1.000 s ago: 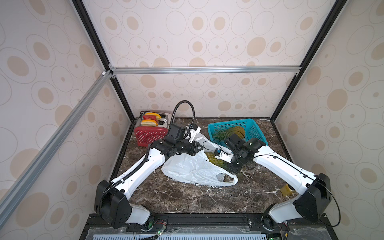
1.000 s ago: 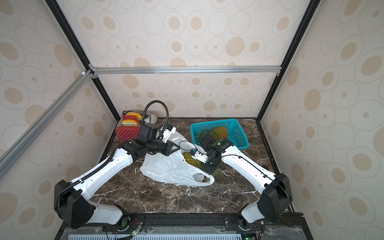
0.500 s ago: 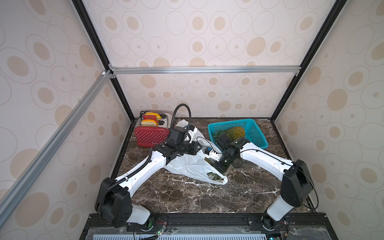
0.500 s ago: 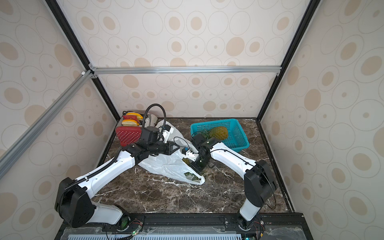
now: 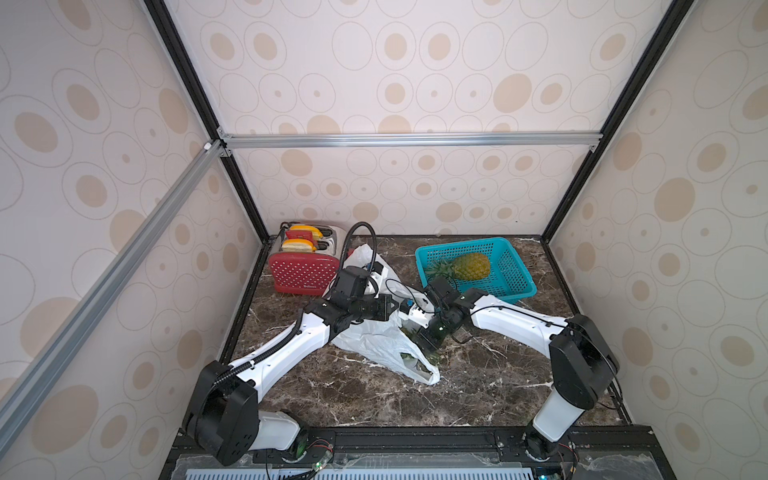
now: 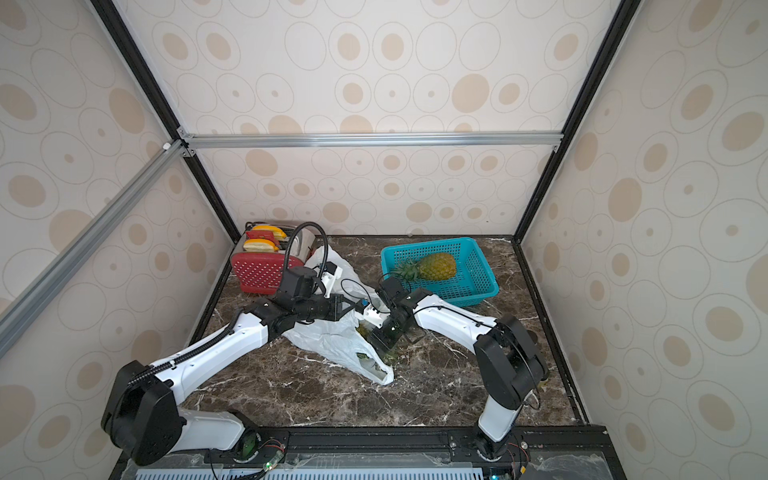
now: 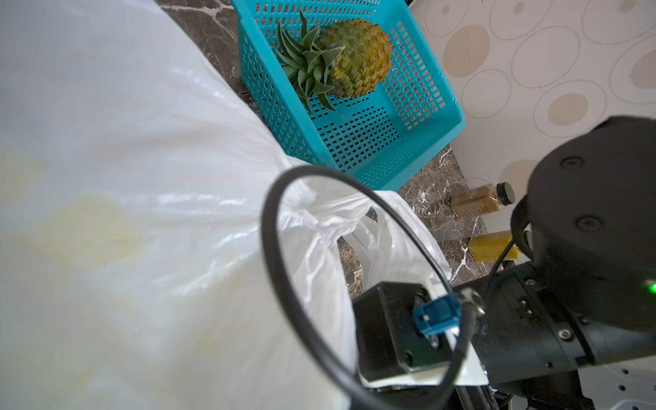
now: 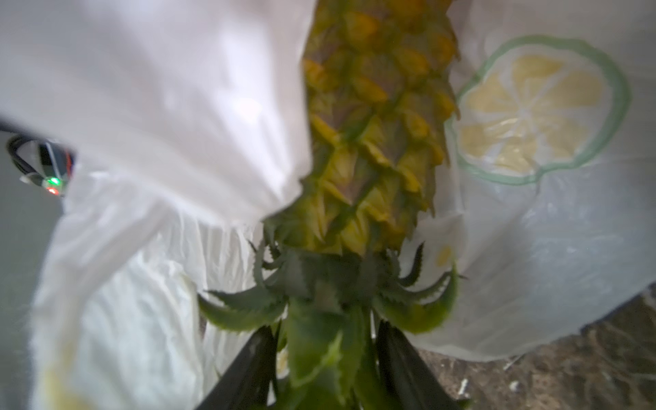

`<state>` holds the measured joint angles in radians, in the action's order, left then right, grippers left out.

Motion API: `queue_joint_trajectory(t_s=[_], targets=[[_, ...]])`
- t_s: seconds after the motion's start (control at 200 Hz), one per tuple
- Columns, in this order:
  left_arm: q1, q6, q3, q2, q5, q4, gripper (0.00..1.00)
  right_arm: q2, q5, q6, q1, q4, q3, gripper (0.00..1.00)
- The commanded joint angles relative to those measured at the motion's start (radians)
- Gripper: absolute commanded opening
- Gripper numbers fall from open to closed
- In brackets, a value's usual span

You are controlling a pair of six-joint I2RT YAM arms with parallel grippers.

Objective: Place the pineapple into a plastic bag & tie a knot
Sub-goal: Place the pineapple in the plastic bag.

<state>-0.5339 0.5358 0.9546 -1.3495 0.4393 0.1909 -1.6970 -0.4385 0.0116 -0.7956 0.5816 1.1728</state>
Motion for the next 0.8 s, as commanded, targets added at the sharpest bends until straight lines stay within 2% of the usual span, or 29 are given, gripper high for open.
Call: queue_joint_trajectory(t_s=[0.0, 0.135, 0.341, 0.421, 0.526, 0.596, 0.671, 0.796], targets=[[0.005, 0.005, -0.01, 0.03, -0.015, -0.026, 0.0, 0.045, 0.045, -0.001, -0.001, -0.079, -0.029, 0.65], [0.005, -0.01, -0.019, 0.027, -0.015, -0.019, 0.0, 0.118, 0.097, 0.039, 0.005, -0.024, -0.038, 0.74], [0.005, -0.061, -0.014, 0.008, 0.003, 0.011, 0.0, 0.372, 0.111, 0.176, 0.042, 0.08, -0.107, 0.84], [0.005, -0.065, -0.011, -0.003, 0.015, 0.01, 0.0, 0.444, 0.111, 0.157, 0.073, 0.124, -0.097, 0.86], [0.005, -0.063, -0.007, -0.022, 0.027, 0.007, 0.0, 0.493, 0.22, -0.043, 0.11, 0.065, -0.071, 0.89], [0.005, -0.058, -0.002, -0.032, 0.028, 0.007, 0.0, 0.482, 0.317, -0.261, 0.131, -0.002, -0.045, 0.84], [0.005, -0.051, 0.005, -0.042, 0.023, 0.011, 0.0, 0.423, 0.425, -0.509, 0.145, -0.017, 0.005, 0.82], [0.005, -0.039, 0.019, -0.051, 0.012, 0.026, 0.0, 0.28, 0.622, -0.815, 0.148, 0.013, 0.116, 0.8]])
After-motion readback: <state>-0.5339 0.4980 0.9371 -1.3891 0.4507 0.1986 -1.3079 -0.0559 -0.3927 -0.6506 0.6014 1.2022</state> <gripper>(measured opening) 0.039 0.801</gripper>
